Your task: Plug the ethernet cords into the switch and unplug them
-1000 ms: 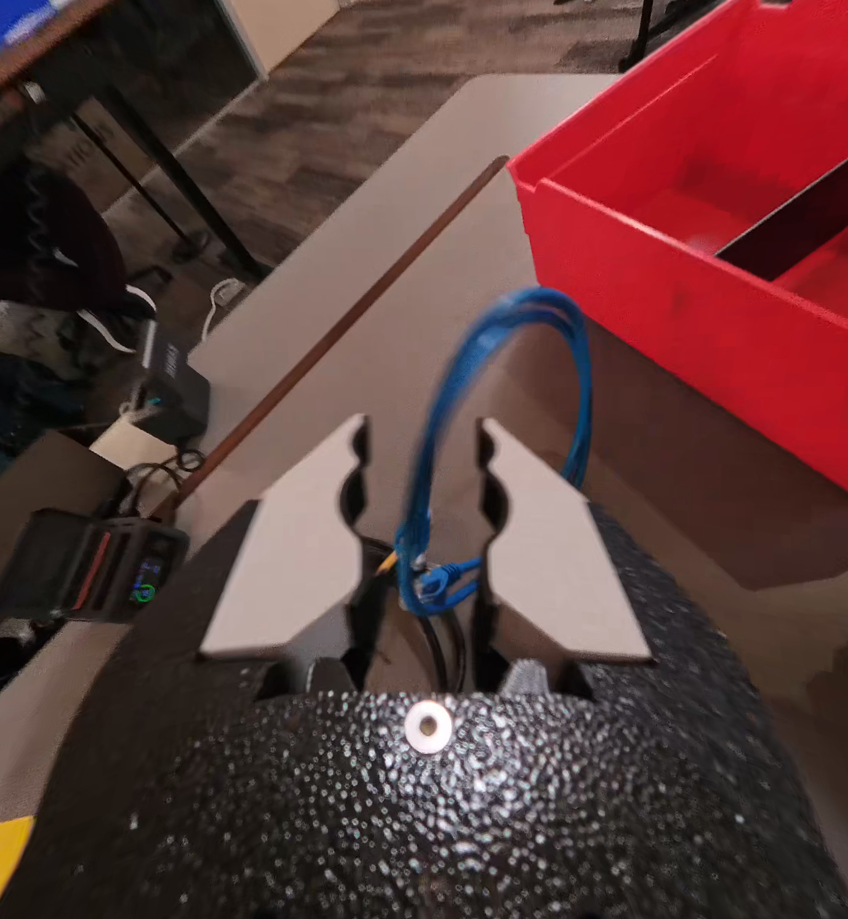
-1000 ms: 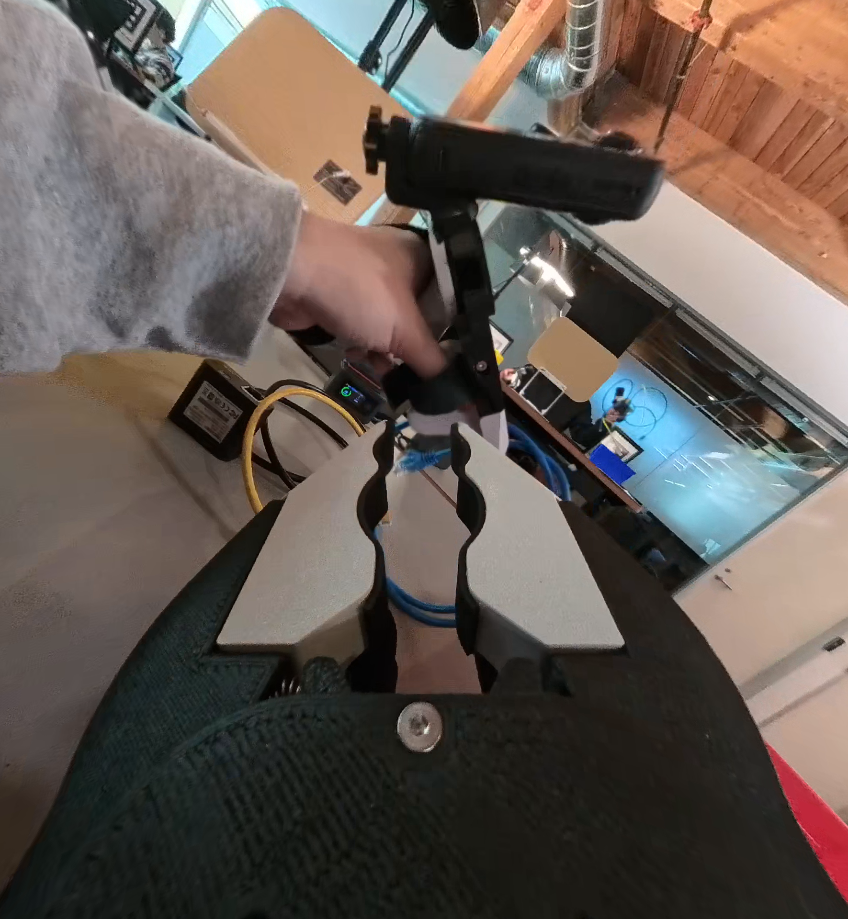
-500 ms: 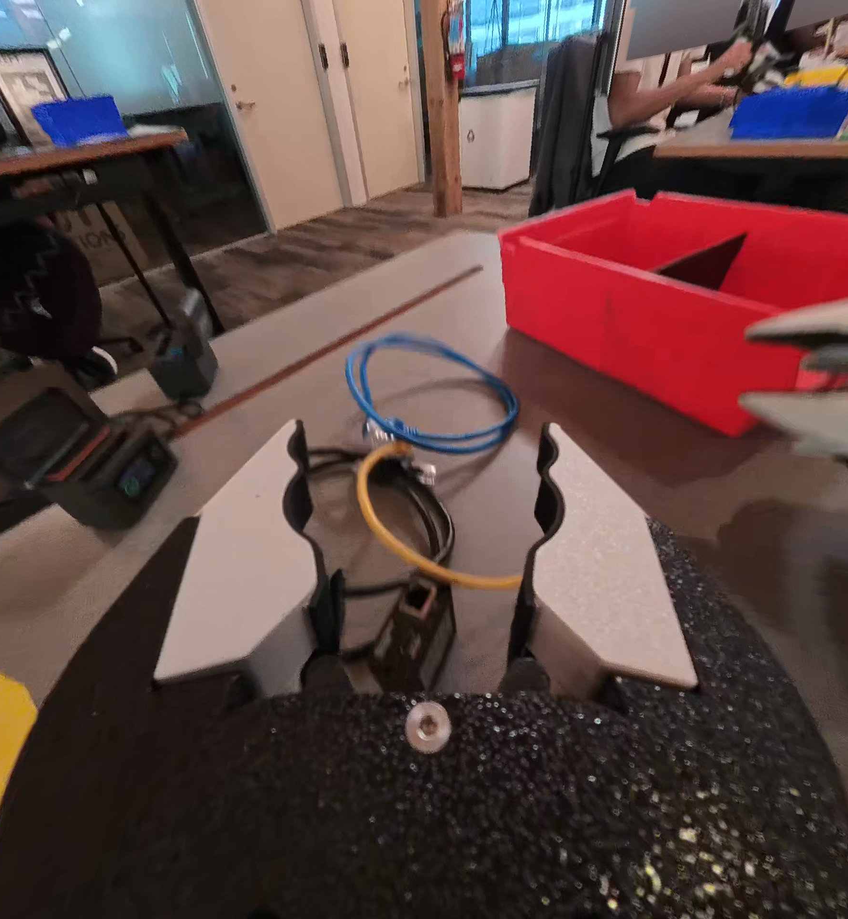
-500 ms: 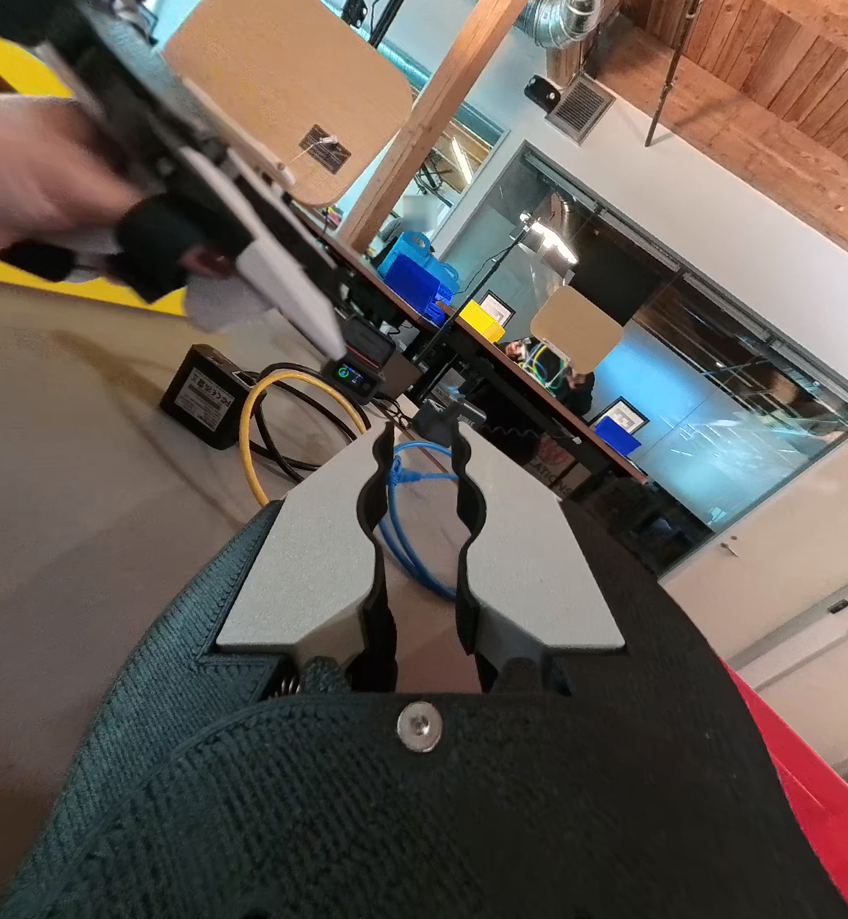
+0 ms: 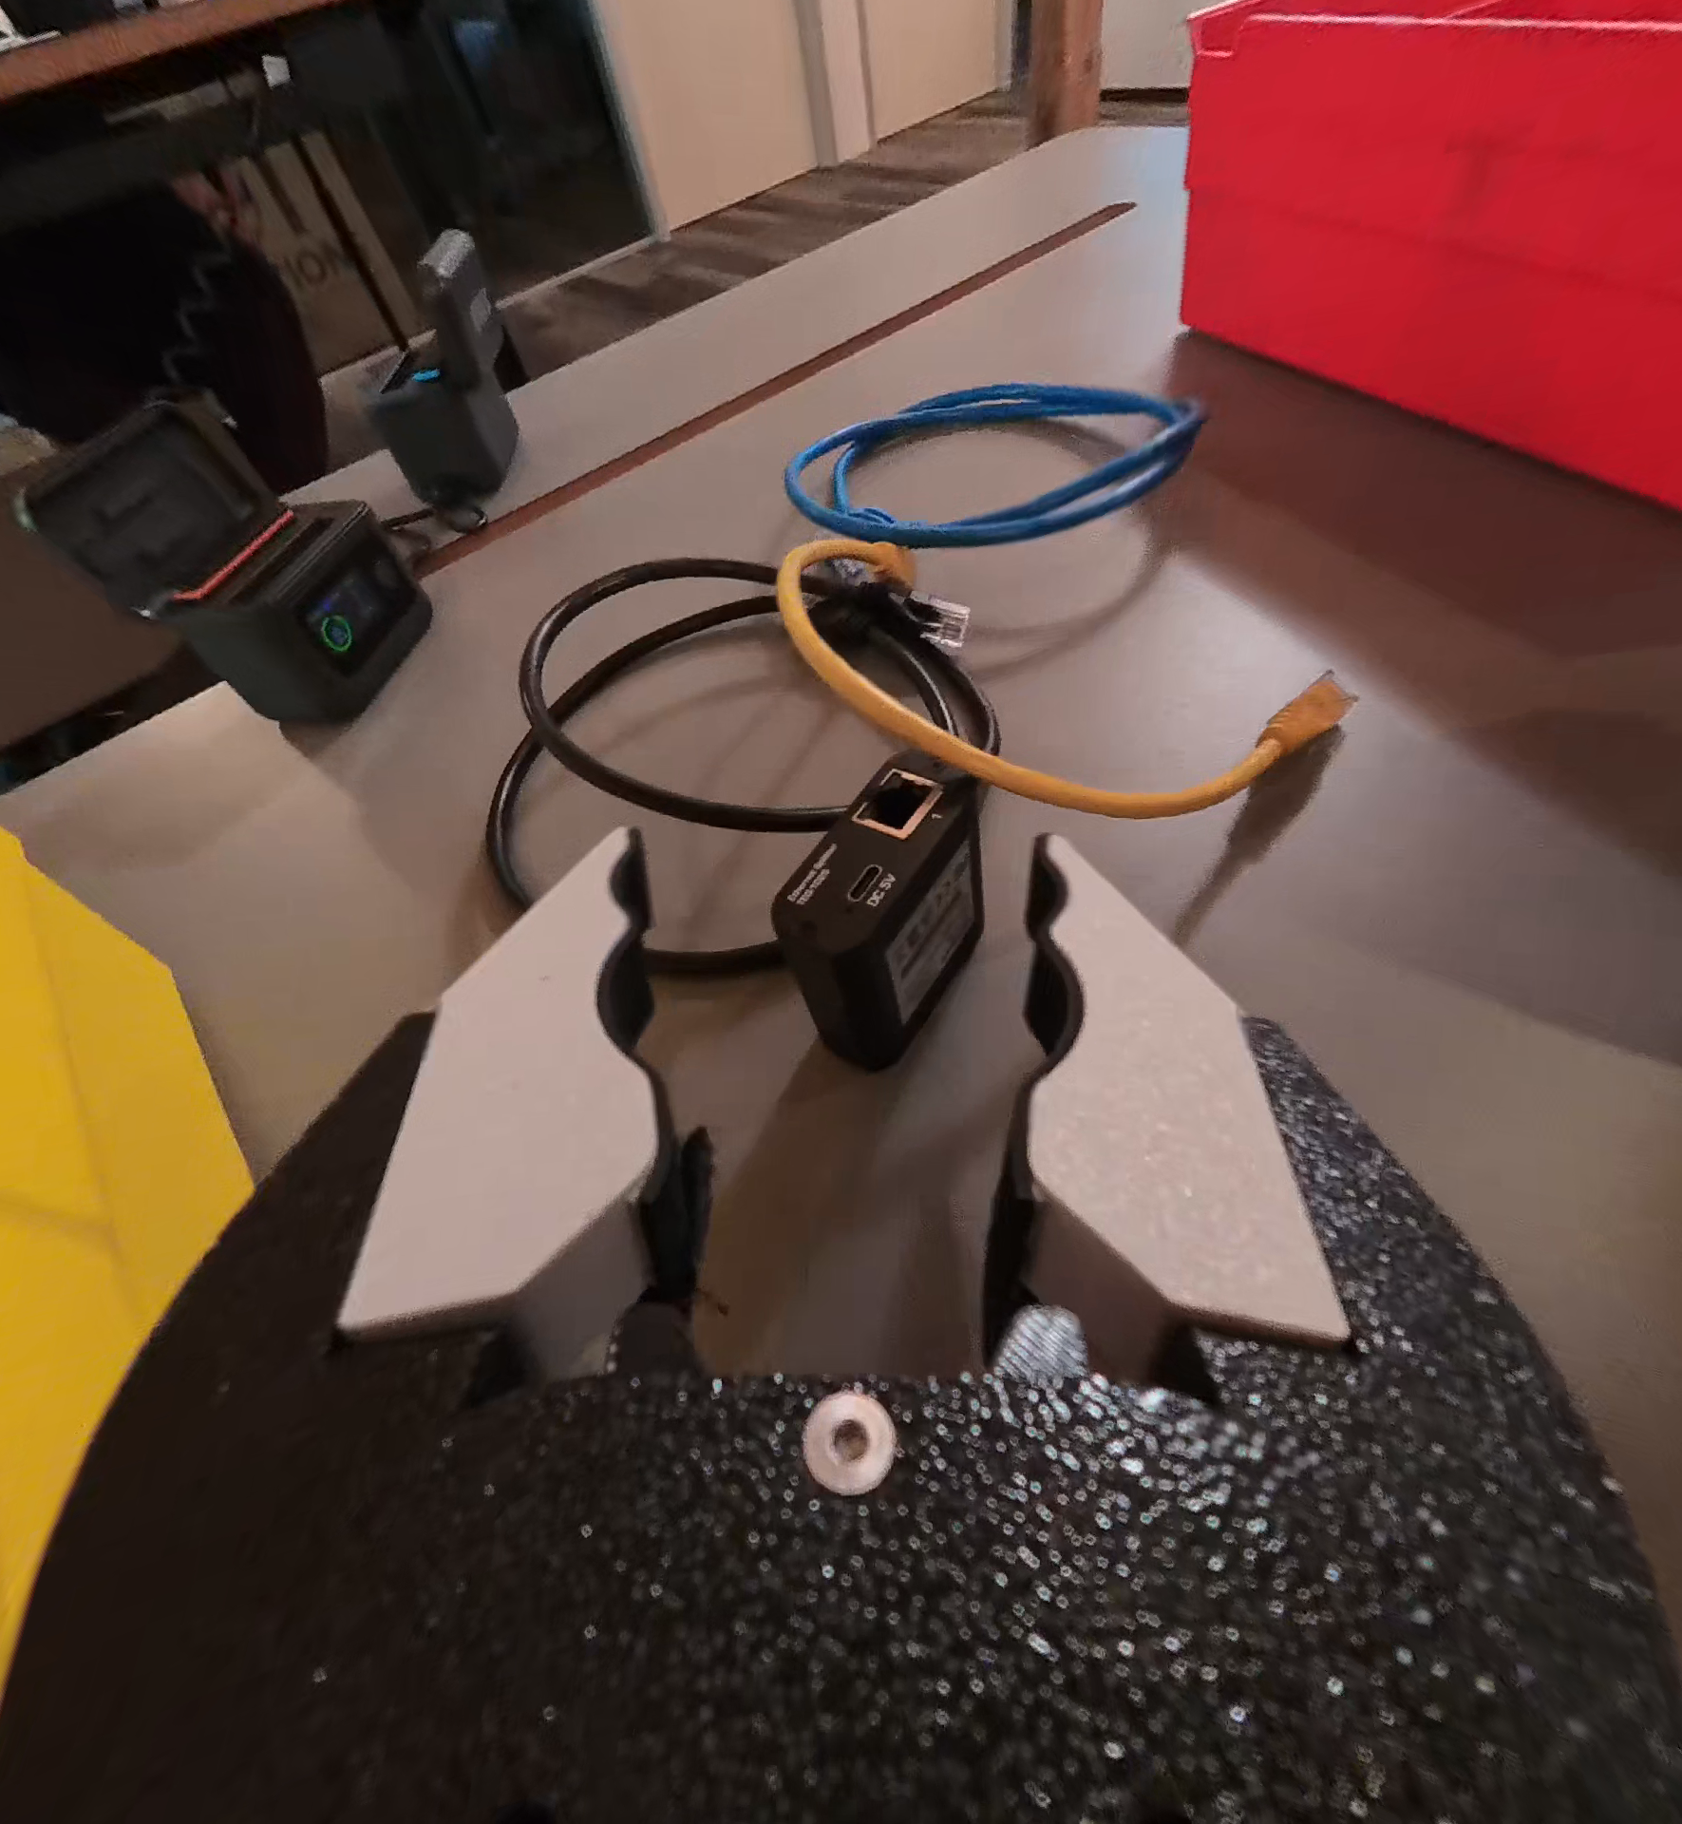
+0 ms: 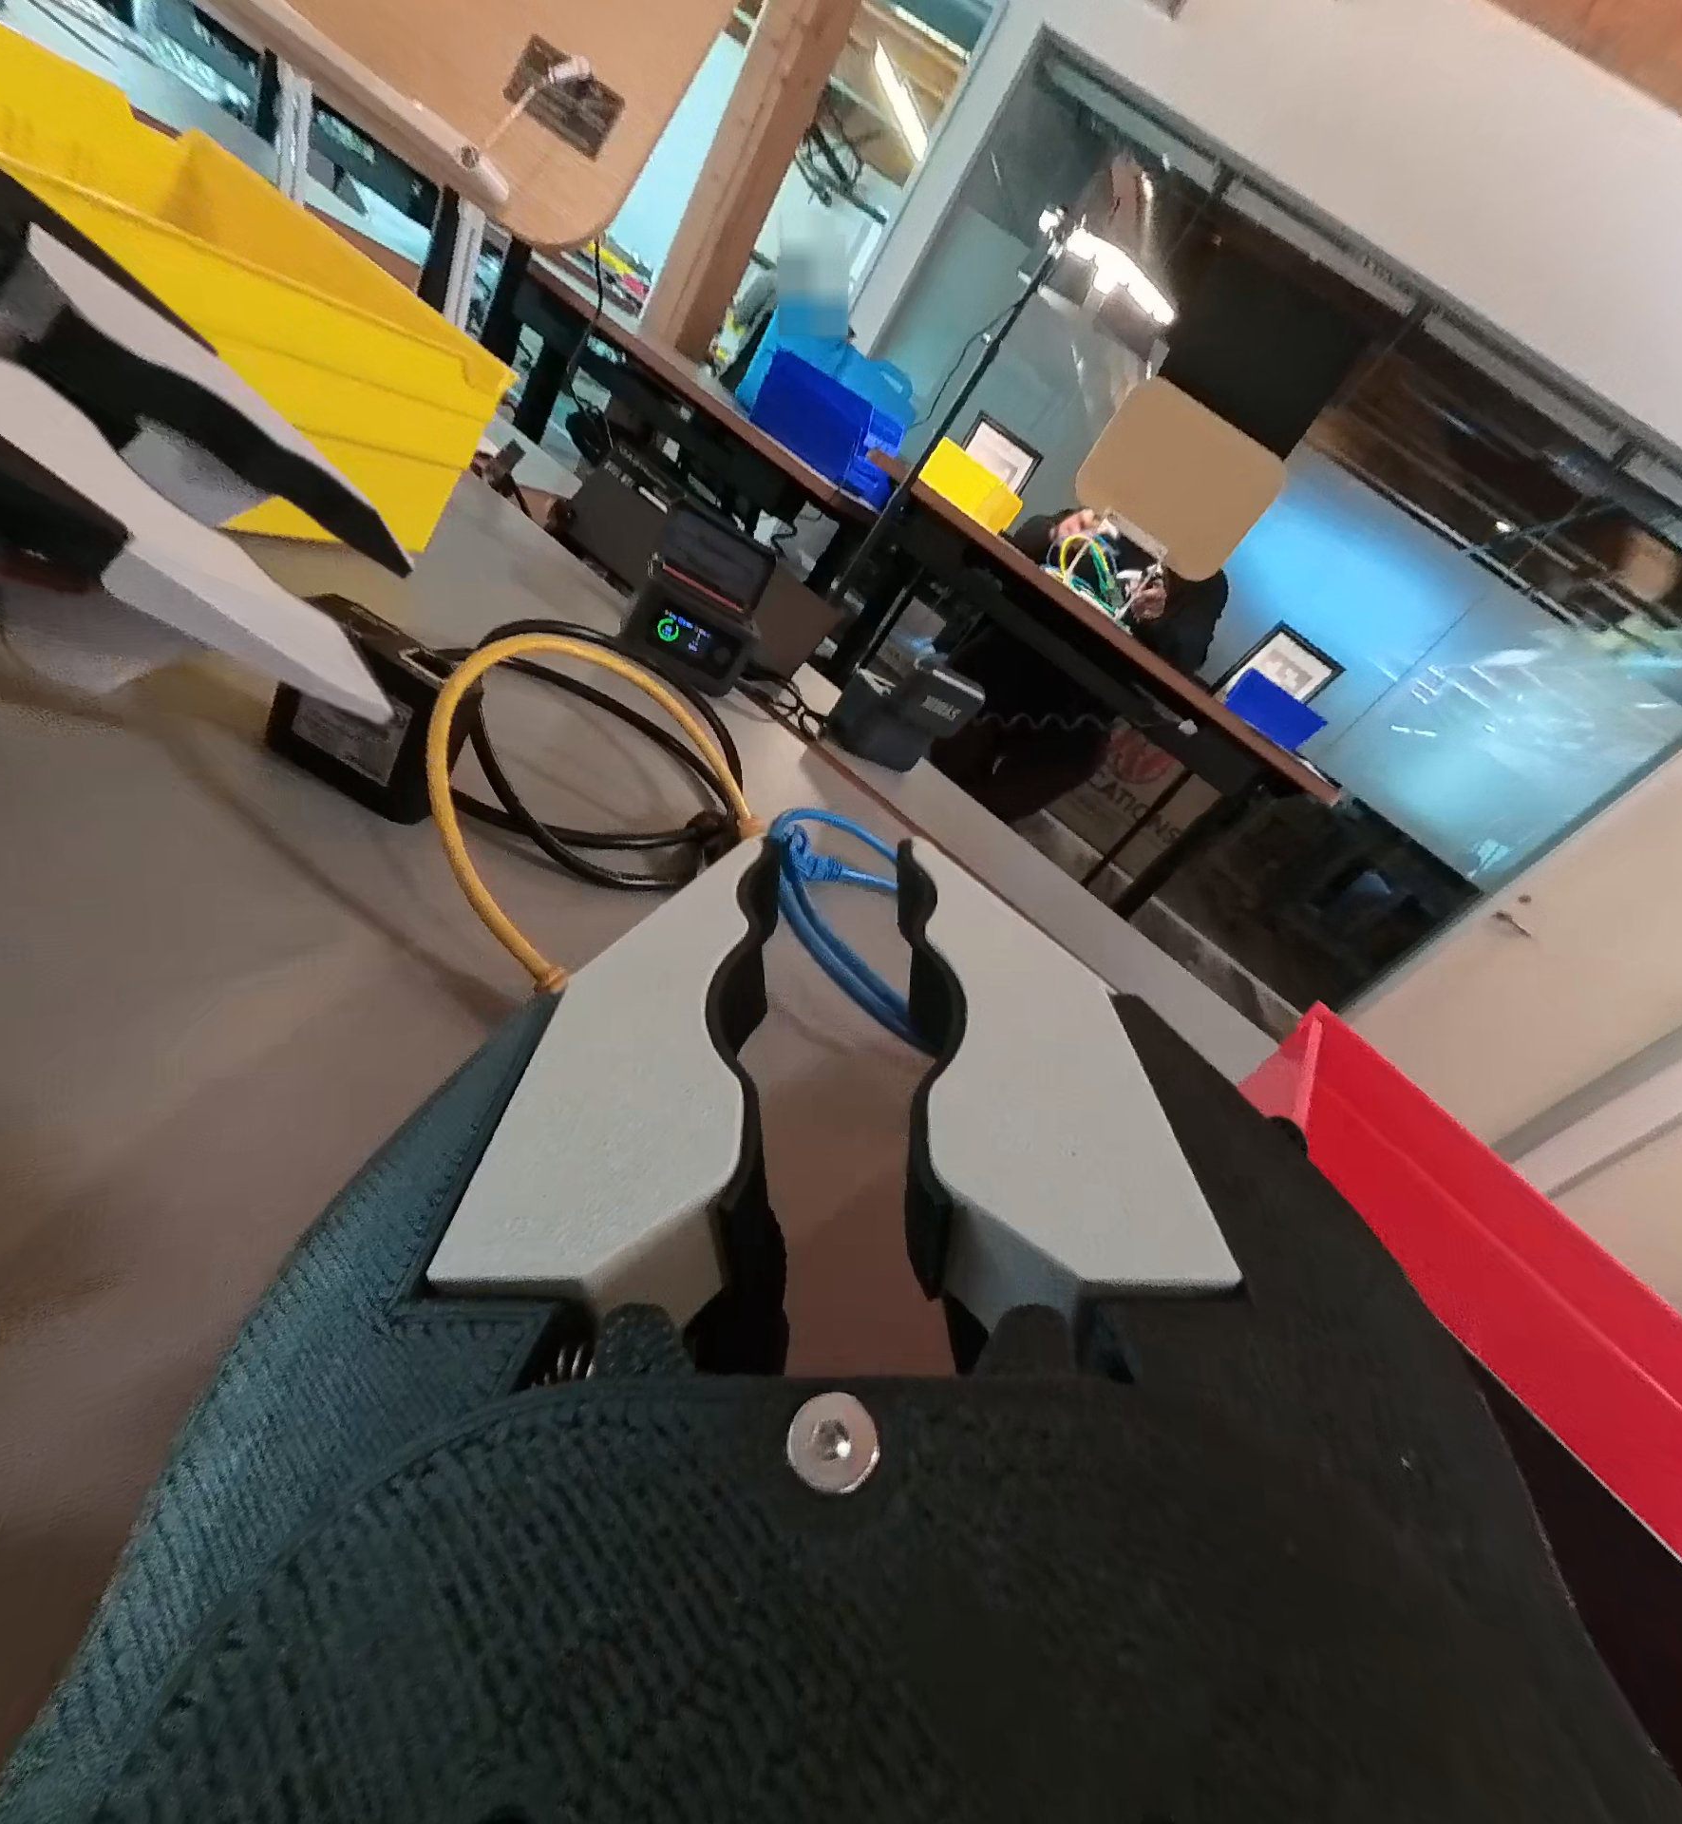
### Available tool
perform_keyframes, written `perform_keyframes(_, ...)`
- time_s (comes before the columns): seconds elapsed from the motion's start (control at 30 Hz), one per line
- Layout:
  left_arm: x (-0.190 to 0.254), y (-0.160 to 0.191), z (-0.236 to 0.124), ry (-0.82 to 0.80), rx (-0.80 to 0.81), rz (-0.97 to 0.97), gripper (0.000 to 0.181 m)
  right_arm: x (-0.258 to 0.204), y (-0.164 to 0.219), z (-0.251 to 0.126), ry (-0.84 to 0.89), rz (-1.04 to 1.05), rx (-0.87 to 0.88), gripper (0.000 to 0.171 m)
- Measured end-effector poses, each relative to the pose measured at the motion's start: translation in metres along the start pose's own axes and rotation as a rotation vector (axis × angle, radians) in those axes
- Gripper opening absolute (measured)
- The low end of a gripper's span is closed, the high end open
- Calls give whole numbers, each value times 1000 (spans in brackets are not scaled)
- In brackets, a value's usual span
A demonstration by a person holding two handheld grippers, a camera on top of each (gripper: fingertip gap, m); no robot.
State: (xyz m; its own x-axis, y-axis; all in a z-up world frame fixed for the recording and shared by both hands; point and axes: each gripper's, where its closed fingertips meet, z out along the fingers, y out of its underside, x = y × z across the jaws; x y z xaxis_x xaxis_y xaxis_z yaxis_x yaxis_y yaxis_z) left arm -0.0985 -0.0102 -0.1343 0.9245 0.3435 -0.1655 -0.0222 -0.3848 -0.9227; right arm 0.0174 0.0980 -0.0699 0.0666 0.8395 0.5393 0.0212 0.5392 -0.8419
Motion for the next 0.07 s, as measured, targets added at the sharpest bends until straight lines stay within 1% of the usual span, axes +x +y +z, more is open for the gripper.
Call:
perform_keyframes(0.03, 2, -1, -1, 23, 10, 6, 67, -1, 2, 1, -1, -6, -12, 22)
perform_keyframes(0.07, 3, -1, -3, 46, 16, 8, 64, -2, 3, 1, -6, -9, -18, 23)
